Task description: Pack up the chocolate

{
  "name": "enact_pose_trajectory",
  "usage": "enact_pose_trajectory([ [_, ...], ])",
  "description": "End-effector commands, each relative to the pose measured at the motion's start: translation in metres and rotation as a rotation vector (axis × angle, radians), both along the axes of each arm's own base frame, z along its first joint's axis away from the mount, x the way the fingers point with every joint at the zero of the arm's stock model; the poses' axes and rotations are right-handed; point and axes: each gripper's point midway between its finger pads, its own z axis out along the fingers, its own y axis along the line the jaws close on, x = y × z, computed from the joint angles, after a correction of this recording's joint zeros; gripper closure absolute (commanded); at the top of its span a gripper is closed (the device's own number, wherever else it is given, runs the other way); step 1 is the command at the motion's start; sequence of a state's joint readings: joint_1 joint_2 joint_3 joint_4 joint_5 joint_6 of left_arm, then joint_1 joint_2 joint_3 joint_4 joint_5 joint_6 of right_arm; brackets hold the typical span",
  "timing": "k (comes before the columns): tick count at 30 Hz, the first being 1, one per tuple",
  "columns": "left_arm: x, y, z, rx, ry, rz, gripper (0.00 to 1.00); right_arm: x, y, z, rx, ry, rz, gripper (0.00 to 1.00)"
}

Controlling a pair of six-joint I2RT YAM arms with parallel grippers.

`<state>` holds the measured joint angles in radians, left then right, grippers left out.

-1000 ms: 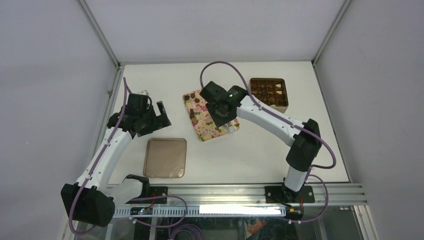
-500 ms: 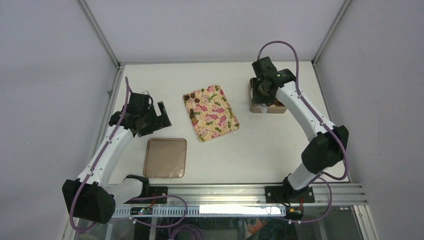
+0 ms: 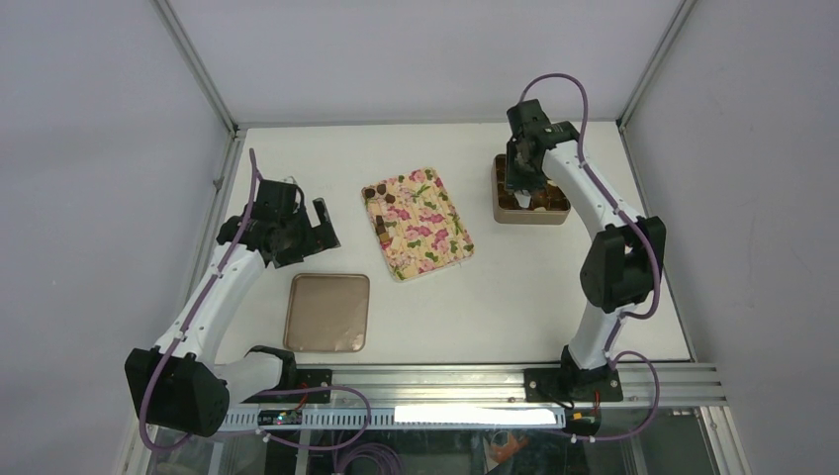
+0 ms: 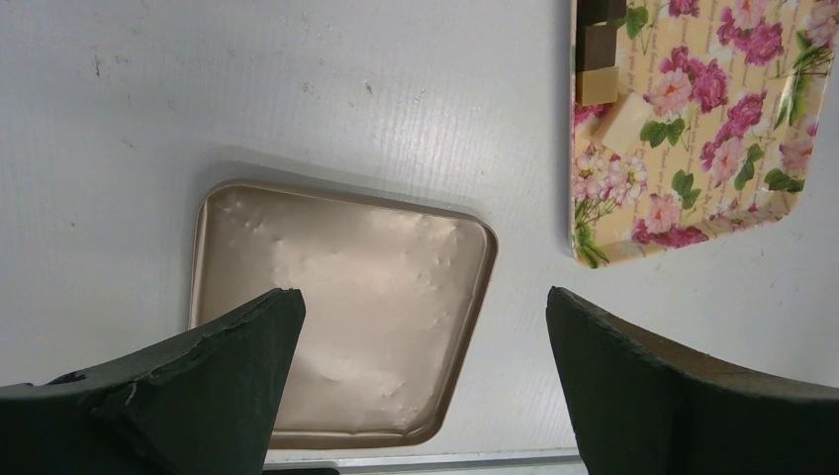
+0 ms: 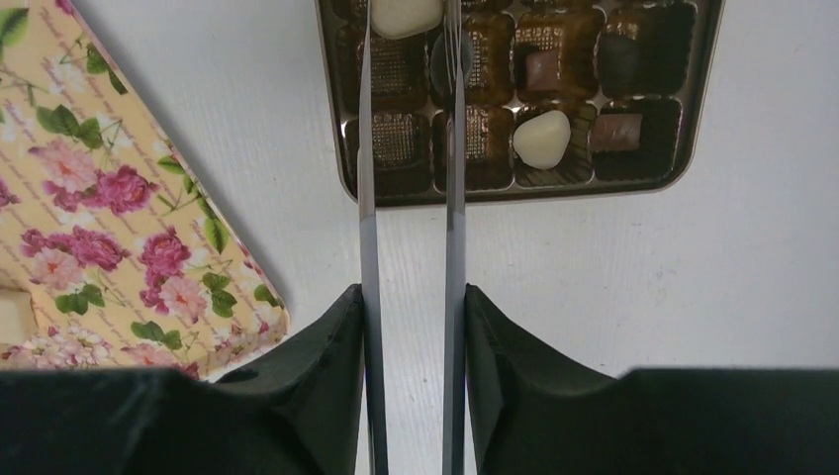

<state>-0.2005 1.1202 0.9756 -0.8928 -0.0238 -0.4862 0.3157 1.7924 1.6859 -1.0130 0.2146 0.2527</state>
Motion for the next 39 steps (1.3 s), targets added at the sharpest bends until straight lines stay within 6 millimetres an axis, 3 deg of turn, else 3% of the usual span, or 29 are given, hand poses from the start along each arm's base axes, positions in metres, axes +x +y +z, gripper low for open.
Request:
enact_pose_trajectory([
  [1,0.014,0.0,0.016,-0.013,-0.057,0.004,0.01,0.033,0.005,0.025,0.034,-0.116,0.011,0.81],
  [11,0.017,0.001,0.015,-0.003,-0.052,0.007,0.01,0.044,0.013,0.006,0.054,-0.068,0.022,0.77],
  [15,0.017,0.001,0.014,-0.001,-0.05,0.005,0.01,0.042,0.013,0.006,0.057,-0.065,0.027,0.66],
  [17,0.017,0.001,0.014,-0.002,-0.05,0.004,0.01,0.042,0.013,0.008,0.055,-0.066,0.029,0.59],
  [24,0.014,0.001,0.014,-0.005,-0.052,0.007,0.01,0.042,0.013,0.02,0.059,-0.098,0.035,0.56],
  [30,0.014,0.001,0.017,-0.007,-0.062,0.007,0.01,0.036,0.013,0.045,0.086,-0.152,0.036,0.61],
  [35,0.014,0.001,0.016,-0.012,-0.061,0.008,0.01,0.015,0.04,0.077,0.172,-0.235,0.095,0.61],
  [39,0.014,-0.001,0.018,-0.019,-0.064,0.008,0.01,-0.015,0.085,0.079,0.2,-0.228,0.211,0.6],
])
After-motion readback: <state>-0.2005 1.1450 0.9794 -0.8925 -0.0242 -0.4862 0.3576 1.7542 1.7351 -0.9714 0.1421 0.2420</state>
